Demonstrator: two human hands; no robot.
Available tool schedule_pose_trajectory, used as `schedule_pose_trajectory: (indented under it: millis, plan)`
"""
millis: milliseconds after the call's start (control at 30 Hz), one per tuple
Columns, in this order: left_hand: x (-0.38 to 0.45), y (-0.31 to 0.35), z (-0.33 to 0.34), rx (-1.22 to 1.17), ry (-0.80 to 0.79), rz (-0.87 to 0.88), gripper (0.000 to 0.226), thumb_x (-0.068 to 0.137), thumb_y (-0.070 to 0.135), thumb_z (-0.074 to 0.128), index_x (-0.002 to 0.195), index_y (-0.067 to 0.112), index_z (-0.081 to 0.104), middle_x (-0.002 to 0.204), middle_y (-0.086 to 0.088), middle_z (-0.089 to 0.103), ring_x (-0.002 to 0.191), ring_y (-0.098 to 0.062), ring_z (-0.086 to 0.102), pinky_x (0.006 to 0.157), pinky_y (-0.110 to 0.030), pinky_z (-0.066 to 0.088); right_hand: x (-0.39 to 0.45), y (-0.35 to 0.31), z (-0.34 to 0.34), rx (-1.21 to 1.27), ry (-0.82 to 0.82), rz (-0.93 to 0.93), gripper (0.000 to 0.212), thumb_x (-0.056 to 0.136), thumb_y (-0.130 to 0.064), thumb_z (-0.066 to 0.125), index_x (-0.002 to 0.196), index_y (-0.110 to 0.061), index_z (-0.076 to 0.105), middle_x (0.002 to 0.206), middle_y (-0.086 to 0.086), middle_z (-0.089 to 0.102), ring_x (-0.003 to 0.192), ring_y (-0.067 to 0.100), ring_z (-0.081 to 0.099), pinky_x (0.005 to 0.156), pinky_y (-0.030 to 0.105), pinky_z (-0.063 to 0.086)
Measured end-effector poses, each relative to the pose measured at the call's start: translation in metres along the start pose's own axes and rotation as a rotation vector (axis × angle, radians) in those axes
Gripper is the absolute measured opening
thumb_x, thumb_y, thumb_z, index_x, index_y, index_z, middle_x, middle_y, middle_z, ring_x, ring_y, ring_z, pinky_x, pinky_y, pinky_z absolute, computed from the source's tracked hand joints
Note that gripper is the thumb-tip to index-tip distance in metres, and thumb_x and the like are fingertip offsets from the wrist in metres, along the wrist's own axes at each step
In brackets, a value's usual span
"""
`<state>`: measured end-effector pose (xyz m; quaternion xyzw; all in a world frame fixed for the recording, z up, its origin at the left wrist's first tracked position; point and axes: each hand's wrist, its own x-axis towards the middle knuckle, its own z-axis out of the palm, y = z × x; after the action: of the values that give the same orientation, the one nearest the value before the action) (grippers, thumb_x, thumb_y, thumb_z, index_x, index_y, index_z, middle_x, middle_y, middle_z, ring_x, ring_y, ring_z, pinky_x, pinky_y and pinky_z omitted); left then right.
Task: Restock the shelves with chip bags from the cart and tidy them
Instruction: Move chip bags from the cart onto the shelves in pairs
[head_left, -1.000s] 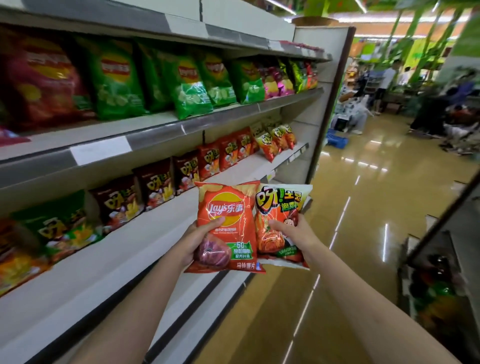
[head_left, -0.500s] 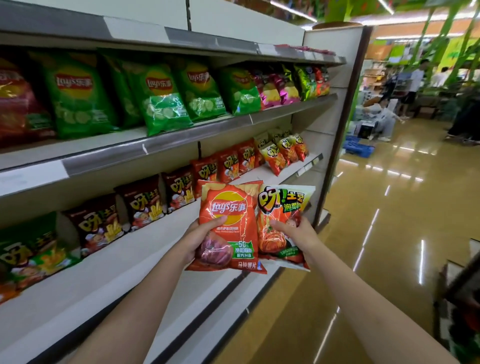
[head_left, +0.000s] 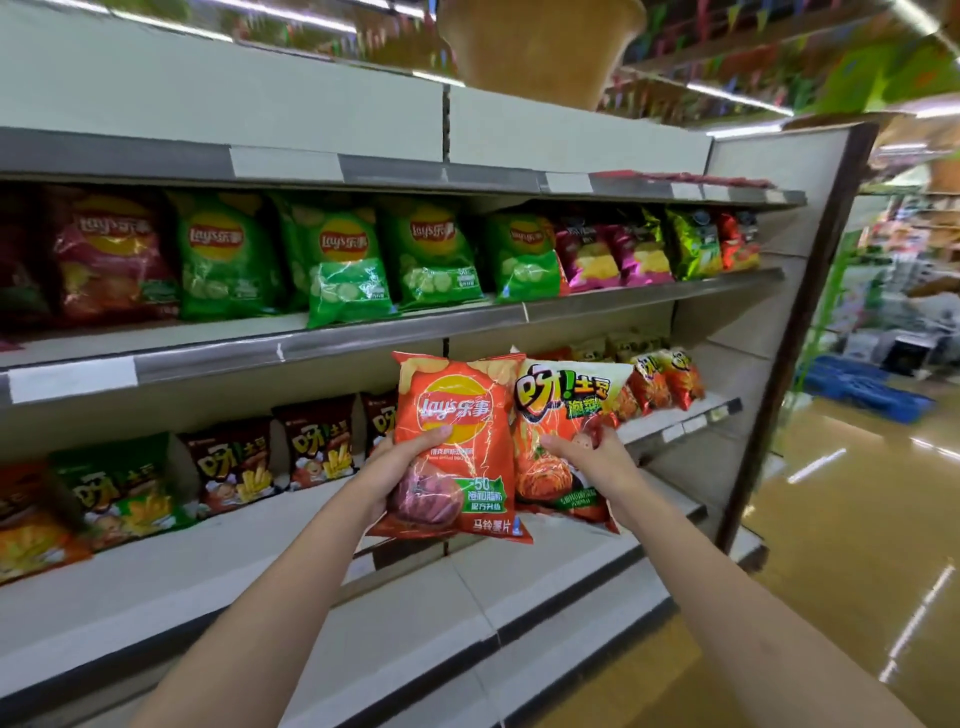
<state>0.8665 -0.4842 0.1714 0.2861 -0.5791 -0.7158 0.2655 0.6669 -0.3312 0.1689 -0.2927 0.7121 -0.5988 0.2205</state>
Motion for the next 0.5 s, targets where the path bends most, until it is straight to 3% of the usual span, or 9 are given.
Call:
schedule_pose_trajectory:
  millis: [167, 267, 400, 500]
  plan:
    - [0.009, -0.01, 0.039, 0.008, -0.014, -0.015, 0.067, 0.062, 0.035, 0.079, 0.121, 0.015, 0.055, 0.103, -0.012, 0.073, 0.092, -0.031, 0.071, 0.087, -0.046, 0.055, 0.008, 0.01, -0.04, 0.041, -0.03, 0.015, 0.098, 0.068, -0.046, 0.082, 0.145, -0.014, 0.03, 0.14, 0.004, 0.049, 0.128, 0.027, 0.047, 0.108, 0.044, 0.038]
    - [0.017, -0.022, 0.065, 0.011, -0.03, -0.038, 0.07, 0.062, 0.035, 0.08, 0.124, 0.015, 0.053, 0.104, -0.012, 0.073, 0.093, -0.031, 0.071, 0.088, -0.047, 0.055, 0.009, 0.023, -0.063, 0.04, -0.032, 0.05, 0.104, 0.057, -0.054, 0.085, 0.14, -0.017, 0.036, 0.136, 0.003, 0.054, 0.124, 0.027, 0.052, 0.106, 0.049, 0.041]
    - [0.034, -0.035, 0.104, 0.034, -0.079, -0.091, 0.064, 0.062, 0.036, 0.078, 0.118, 0.017, 0.055, 0.098, -0.009, 0.075, 0.088, -0.029, 0.072, 0.081, -0.042, 0.057, 0.013, 0.046, -0.097, 0.106, -0.023, 0.132, 0.092, 0.056, -0.052, 0.087, 0.13, -0.024, 0.041, 0.125, 0.002, 0.061, 0.112, 0.025, 0.06, 0.101, 0.049, 0.047]
    - [0.055, -0.046, 0.13, 0.048, -0.117, -0.127, 0.063, 0.063, 0.036, 0.078, 0.118, 0.016, 0.056, 0.098, -0.009, 0.075, 0.088, -0.029, 0.072, 0.082, -0.043, 0.056, 0.025, 0.066, -0.121, 0.101, 0.011, 0.18, 0.108, 0.042, -0.062, 0.087, 0.132, -0.023, 0.041, 0.123, 0.0, 0.063, 0.11, 0.024, 0.061, 0.1, 0.048, 0.048]
